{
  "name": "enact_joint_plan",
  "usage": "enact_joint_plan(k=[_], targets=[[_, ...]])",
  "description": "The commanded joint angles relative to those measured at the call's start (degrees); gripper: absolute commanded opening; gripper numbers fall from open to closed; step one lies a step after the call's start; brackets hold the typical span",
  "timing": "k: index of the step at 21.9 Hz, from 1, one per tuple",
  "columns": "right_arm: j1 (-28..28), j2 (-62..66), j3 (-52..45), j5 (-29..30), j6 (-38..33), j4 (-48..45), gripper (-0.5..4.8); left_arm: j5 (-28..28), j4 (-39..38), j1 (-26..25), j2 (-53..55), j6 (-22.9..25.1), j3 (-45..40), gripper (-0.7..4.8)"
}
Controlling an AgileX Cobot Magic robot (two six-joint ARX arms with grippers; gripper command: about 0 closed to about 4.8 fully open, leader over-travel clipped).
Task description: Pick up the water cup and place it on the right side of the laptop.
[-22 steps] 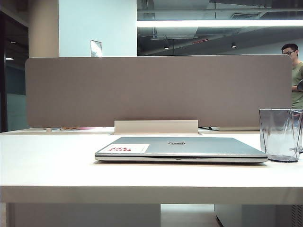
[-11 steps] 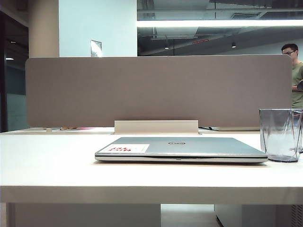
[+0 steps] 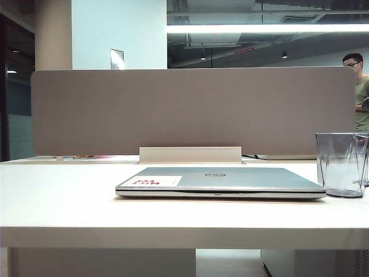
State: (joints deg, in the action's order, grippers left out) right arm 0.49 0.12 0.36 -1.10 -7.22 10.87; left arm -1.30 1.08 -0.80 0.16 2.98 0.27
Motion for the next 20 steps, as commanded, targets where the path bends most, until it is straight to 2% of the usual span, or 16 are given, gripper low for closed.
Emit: enact_joint_plan(k=[1, 5, 20], targets=[[0.04, -0.04, -0.33, -0.35, 0.17, -3.54, -0.08, -0.20, 0.72, -0.11, 0.07, 0.00, 0.17, -0.03], [0.09, -0.04, -0.31, -0.26, 0.17, -6.82, -0.08, -0.20, 0.72, -0.11, 0.07, 0.00, 0.17, -0.04], [0.09, -0.04, -0.31, -0.26, 0.17, -6.43, -0.08, -0.20, 0.72, -0.13, 0.07, 0.00, 0.17, -0.04]])
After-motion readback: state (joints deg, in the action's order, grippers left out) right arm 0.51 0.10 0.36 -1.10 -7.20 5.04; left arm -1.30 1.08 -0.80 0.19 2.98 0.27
